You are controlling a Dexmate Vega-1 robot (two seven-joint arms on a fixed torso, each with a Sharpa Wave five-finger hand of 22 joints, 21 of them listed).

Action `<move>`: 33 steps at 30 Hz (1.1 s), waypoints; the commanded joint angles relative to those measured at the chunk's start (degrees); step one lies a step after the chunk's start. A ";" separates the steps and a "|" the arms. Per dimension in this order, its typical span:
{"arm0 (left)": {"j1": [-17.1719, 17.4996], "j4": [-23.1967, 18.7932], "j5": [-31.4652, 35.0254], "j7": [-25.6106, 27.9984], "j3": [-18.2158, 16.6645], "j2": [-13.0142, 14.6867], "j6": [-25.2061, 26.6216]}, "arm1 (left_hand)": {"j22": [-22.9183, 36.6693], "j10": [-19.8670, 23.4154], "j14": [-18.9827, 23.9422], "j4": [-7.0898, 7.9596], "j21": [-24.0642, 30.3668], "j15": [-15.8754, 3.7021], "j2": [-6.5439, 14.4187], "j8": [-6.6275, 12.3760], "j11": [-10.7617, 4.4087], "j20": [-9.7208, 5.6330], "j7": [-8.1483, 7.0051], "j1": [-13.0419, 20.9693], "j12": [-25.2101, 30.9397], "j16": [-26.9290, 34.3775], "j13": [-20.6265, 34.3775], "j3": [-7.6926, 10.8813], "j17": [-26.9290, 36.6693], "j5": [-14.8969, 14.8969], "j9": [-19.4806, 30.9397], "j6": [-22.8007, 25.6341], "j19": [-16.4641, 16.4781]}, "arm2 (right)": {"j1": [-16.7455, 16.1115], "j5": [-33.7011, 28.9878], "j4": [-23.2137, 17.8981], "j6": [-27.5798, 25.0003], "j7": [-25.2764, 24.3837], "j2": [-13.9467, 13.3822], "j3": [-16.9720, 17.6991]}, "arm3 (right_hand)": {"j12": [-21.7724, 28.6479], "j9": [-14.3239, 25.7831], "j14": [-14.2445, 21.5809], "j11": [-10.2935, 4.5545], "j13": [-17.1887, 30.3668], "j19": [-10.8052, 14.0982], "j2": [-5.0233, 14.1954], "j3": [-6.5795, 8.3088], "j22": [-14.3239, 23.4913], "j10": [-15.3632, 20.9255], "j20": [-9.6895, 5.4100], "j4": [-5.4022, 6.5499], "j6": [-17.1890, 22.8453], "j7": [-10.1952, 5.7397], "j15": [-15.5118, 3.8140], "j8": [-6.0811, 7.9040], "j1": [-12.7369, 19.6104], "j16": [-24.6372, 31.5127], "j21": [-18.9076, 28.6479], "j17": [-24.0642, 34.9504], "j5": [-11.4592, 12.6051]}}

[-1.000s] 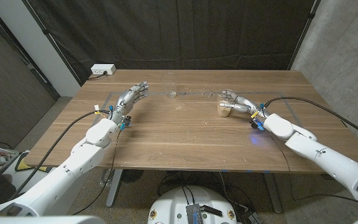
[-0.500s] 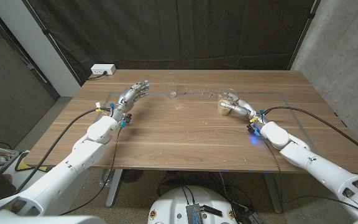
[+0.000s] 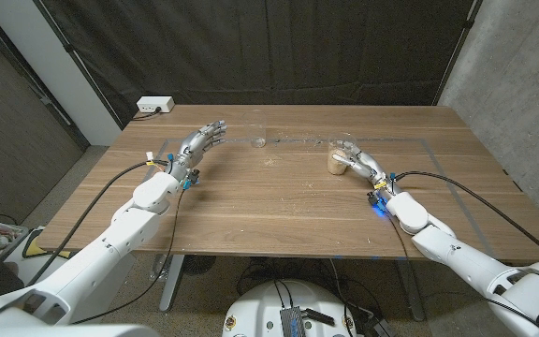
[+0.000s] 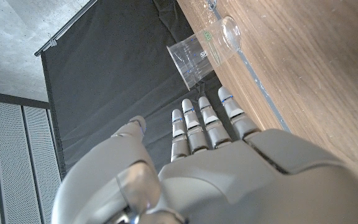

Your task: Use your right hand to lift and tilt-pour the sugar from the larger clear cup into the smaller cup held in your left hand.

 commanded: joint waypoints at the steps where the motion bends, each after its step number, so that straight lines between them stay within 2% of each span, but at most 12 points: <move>1: -1.00 1.30 0.18 -0.61 0.51 -0.38 -0.28 | 0.32 0.50 0.41 -0.06 -0.12 -2.26 -0.38 0.29 -0.12 0.01 -0.33 0.31 0.02 -0.11 0.32 0.13 0.25 0.20 0.06 0.31 0.04 | 1.33 2.66 8.24 6.72 0.01 4.42 -0.13 | 1.39 0.76 0.31 -0.41 1.82 0.97 -0.05 -0.22 0.43 0.10 -0.09 -0.43 0.78 -0.34 -9.80 0.83 1.31 1.33 0.44 2.07 -0.32; 3: -1.10 1.54 0.29 -0.68 0.62 -0.42 -0.37 | 0.32 0.49 0.39 -0.11 -0.14 -2.28 -0.45 0.29 -0.15 -0.01 -0.34 0.34 0.01 -0.12 0.32 0.12 0.25 0.20 0.05 0.30 0.00 | 0.87 2.81 6.64 6.03 0.03 3.85 0.02 | 1.76 0.97 0.29 -0.41 2.36 1.04 -0.04 -0.31 0.53 -0.04 -0.17 -0.42 0.97 -0.32 -9.79 1.07 1.53 1.71 0.51 2.68 -0.41; 6: -1.26 1.96 0.54 -0.77 0.82 -0.46 -0.49 | 0.31 0.52 0.45 -0.26 -0.15 -2.31 -0.62 0.29 -0.29 0.02 -0.34 0.46 0.00 -0.12 0.34 0.13 0.24 0.22 0.04 0.32 -0.01 | -1.27 2.71 -0.25 1.91 -0.51 1.43 0.59 | 2.19 1.20 0.16 -0.38 2.96 1.06 -0.04 -0.43 0.64 -0.16 -0.14 -0.41 1.01 -0.40 -9.76 1.28 1.76 2.10 0.55 3.36 -0.50; 10: -1.38 2.08 1.44 -0.30 1.16 -0.19 -0.22 | 0.31 0.46 0.41 -0.47 -0.16 -2.33 -0.84 0.25 -0.25 -0.01 -0.28 0.64 -0.06 -0.16 0.35 0.14 0.22 0.24 0.03 0.26 -0.03 | -4.18 3.44 -10.81 -6.22 -0.27 -2.42 1.68 | 2.95 1.57 0.03 -0.09 3.89 1.55 -0.10 -0.66 0.81 -0.15 -0.12 -0.36 1.31 -0.34 -9.75 1.70 2.05 2.75 0.81 4.46 -0.67; 16: -1.70 3.26 1.35 -0.88 1.39 -0.36 -0.51 | 0.31 0.39 0.35 -0.84 -0.17 -2.55 -1.09 0.22 -0.39 -0.09 -0.49 1.01 -0.12 -0.22 0.36 0.24 0.19 0.29 0.01 0.20 -0.03 | -6.10 5.45 -20.32 -14.76 1.82 -6.20 2.95 | 3.94 1.98 0.04 0.42 4.89 2.56 -0.15 -0.82 0.91 0.25 -0.21 -0.47 1.45 0.00 -9.92 2.10 2.75 3.55 1.24 5.73 -0.88; 22: -2.20 4.01 2.06 -1.18 1.87 -0.07 -0.29 | 0.31 0.40 0.31 -1.08 -0.19 -2.73 -1.23 0.19 -0.56 -0.04 -0.44 1.27 -0.15 -0.25 0.38 0.32 0.17 0.33 0.00 0.13 -0.05 | -6.48 6.66 -24.88 -20.11 3.07 -7.73 3.56 | 4.58 2.36 -0.10 0.83 5.71 3.08 -0.15 -0.89 0.97 0.14 -0.26 -0.61 1.92 0.31 -9.95 2.63 3.60 4.19 1.45 6.85 -1.11; 33: -3.09 4.82 4.09 -1.75 2.78 0.83 -0.72 | 0.33 0.47 0.18 -1.73 -0.21 -2.91 -1.51 0.11 -0.64 -0.11 -0.85 2.00 -0.19 -0.36 0.40 0.58 0.12 0.39 -0.01 -0.08 -0.10 | -6.40 7.49 -27.34 -22.80 3.55 -8.39 4.41 | 5.48 2.82 0.01 1.14 6.62 3.57 -0.03 -0.92 1.05 0.45 -0.49 -0.70 2.35 0.50 -10.04 3.22 4.68 5.05 1.67 8.19 -1.45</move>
